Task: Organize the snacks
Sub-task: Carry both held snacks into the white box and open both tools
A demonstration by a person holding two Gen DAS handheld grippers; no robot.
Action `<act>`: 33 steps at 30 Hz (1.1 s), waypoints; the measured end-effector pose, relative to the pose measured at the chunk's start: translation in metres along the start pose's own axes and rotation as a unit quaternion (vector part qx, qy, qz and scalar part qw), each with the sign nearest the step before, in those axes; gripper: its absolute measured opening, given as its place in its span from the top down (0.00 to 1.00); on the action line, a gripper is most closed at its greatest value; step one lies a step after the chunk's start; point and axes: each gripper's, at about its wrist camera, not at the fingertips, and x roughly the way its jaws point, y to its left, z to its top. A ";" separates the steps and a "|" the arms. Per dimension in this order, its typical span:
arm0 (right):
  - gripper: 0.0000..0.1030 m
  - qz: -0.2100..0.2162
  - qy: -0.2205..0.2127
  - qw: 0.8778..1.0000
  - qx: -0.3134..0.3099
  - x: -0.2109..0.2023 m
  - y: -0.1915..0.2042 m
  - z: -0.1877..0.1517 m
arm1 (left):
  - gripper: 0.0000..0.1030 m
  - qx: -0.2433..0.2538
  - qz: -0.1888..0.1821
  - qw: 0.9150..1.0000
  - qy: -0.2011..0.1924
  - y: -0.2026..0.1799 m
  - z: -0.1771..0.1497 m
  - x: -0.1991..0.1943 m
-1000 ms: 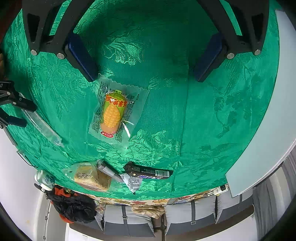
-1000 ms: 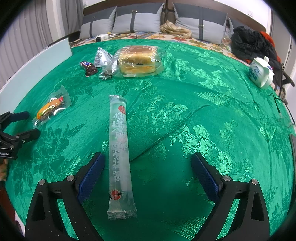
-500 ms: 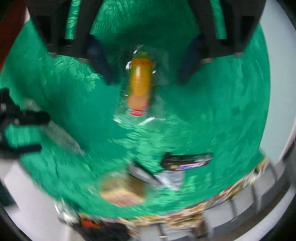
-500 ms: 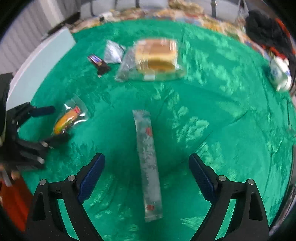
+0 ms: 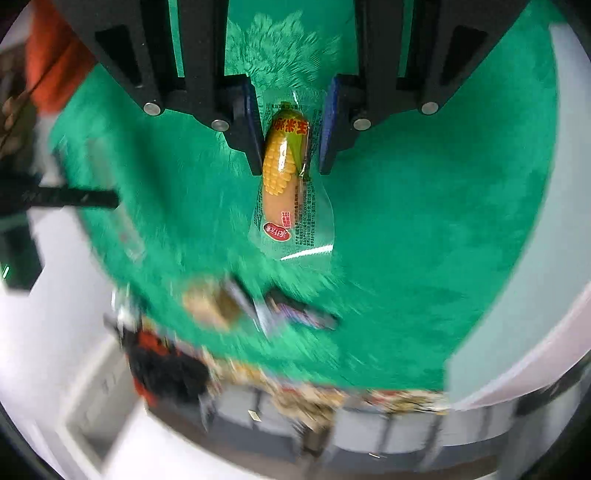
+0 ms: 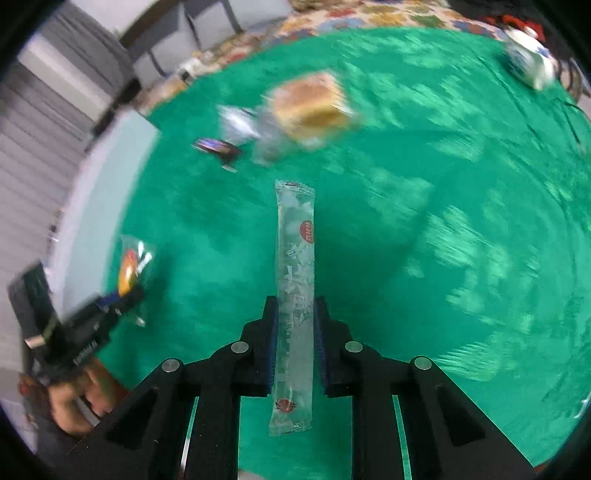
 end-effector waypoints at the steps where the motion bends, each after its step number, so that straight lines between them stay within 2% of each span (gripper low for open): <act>1: 0.82 0.018 -0.009 1.000 -0.005 -0.004 0.017 0.004 | 0.73 -0.024 -0.009 0.999 -0.023 0.012 0.007 -0.022; 3: 0.82 0.063 -0.026 0.997 -0.026 -0.010 0.070 0.019 | 0.73 -0.051 -0.009 0.996 -0.066 0.038 0.023 -0.065; 5: 0.82 0.104 -0.037 0.993 -0.051 -0.014 0.122 0.033 | 0.73 -0.058 0.014 0.994 -0.096 0.065 0.040 -0.104; 9: 0.82 0.188 -0.044 0.974 -0.116 -0.014 0.249 0.047 | 0.72 -0.071 0.118 0.983 -0.117 0.137 0.060 -0.159; 11: 0.80 0.221 -0.037 0.964 -0.144 -0.003 0.314 0.047 | 0.63 -0.095 0.163 0.976 -0.109 0.182 0.059 -0.174; 12: 0.77 0.238 -0.032 0.958 -0.156 0.007 0.346 0.047 | 0.52 -0.108 0.195 0.970 -0.101 0.203 0.056 -0.178; 13: 0.68 0.250 -0.030 0.954 -0.160 0.013 0.361 0.046 | 0.38 -0.119 0.219 0.964 -0.089 0.220 0.053 -0.180; 14: 0.39 0.266 -0.026 0.949 -0.164 0.024 0.382 0.044 | 0.32 -0.129 0.240 0.959 -0.078 0.235 0.047 -0.183; 15: 0.30 0.265 -0.025 0.950 -0.167 0.032 0.396 0.041 | 0.27 -0.139 0.259 0.953 -0.070 0.249 0.040 -0.186; 16: 0.29 0.257 -0.036 0.951 -0.166 0.036 0.399 0.040 | 0.27 -0.149 0.273 0.948 -0.069 0.261 0.030 -0.192; 18: 0.30 0.246 -0.051 0.952 -0.174 0.043 0.394 0.034 | 0.27 -0.159 0.279 0.944 -0.077 0.266 0.014 -0.199; 20: 0.30 0.212 -0.059 0.957 -0.192 0.054 0.363 0.027 | 0.25 -0.165 0.275 0.943 -0.090 0.261 0.000 -0.206; 21: 0.30 0.178 -0.066 0.960 -0.204 0.059 0.342 0.022 | 0.25 -0.159 0.262 0.947 -0.097 0.250 -0.006 -0.206; 23: 0.30 0.066 -0.086 0.964 -0.245 0.077 0.283 0.003 | 0.24 -0.145 0.241 0.954 -0.104 0.227 -0.010 -0.205; 26: 0.30 -0.084 -0.088 0.953 -0.276 0.090 0.189 -0.025 | 0.20 -0.101 0.184 0.972 -0.108 0.172 -0.004 -0.189; 27: 0.30 -0.111 -0.086 0.951 -0.274 0.089 0.161 -0.033 | 0.15 -0.076 0.158 0.978 -0.108 0.144 -0.002 -0.178; 30: 0.30 -0.184 -0.093 0.949 -0.237 0.068 0.067 -0.047 | 0.02 -0.027 0.109 0.989 -0.097 0.092 0.006 -0.143; 33: 0.30 -0.245 -0.108 0.944 -0.191 0.045 0.003 -0.045 | 0.02 0.016 0.093 0.994 -0.058 0.044 0.011 -0.084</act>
